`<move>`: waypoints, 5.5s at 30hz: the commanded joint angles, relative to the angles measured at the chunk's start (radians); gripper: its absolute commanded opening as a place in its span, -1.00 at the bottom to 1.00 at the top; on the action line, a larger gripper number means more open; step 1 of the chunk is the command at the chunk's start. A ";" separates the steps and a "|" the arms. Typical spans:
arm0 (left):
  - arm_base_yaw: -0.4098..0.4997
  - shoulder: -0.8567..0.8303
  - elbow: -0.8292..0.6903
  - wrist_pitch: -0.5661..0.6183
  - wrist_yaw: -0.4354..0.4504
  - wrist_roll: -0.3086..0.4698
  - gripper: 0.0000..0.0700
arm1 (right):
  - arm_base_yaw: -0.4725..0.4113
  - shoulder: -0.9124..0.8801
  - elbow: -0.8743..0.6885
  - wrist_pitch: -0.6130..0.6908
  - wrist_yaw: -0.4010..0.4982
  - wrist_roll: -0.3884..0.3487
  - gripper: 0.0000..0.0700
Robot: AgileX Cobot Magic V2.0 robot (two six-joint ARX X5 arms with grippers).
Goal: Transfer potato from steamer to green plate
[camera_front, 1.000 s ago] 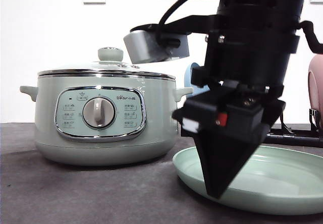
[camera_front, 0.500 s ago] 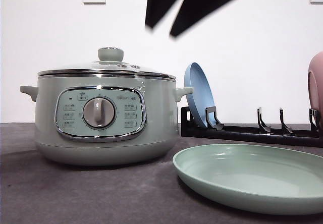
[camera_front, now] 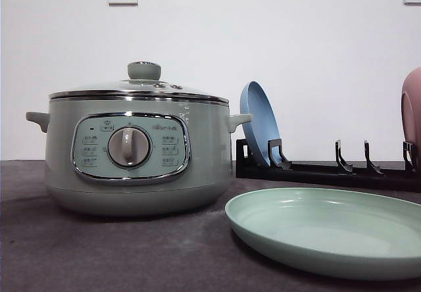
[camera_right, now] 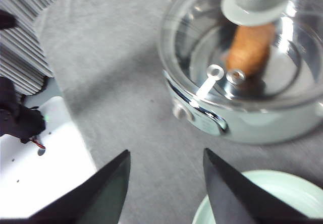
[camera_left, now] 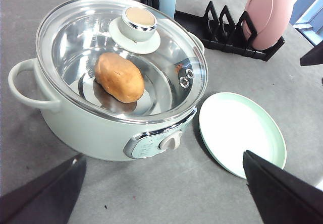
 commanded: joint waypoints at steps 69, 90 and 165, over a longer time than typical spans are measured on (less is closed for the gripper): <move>-0.400 1.258 1.034 -0.276 -0.491 0.076 0.81 | -0.004 0.010 0.018 -0.056 0.004 -0.042 -0.19; -0.409 1.258 1.034 -0.304 -0.491 0.075 0.03 | -0.004 0.011 0.018 -0.055 0.012 -0.050 -0.19; 0.106 1.084 1.229 -0.408 -0.579 0.066 -1.00 | -0.008 0.118 0.100 0.049 0.087 0.071 0.54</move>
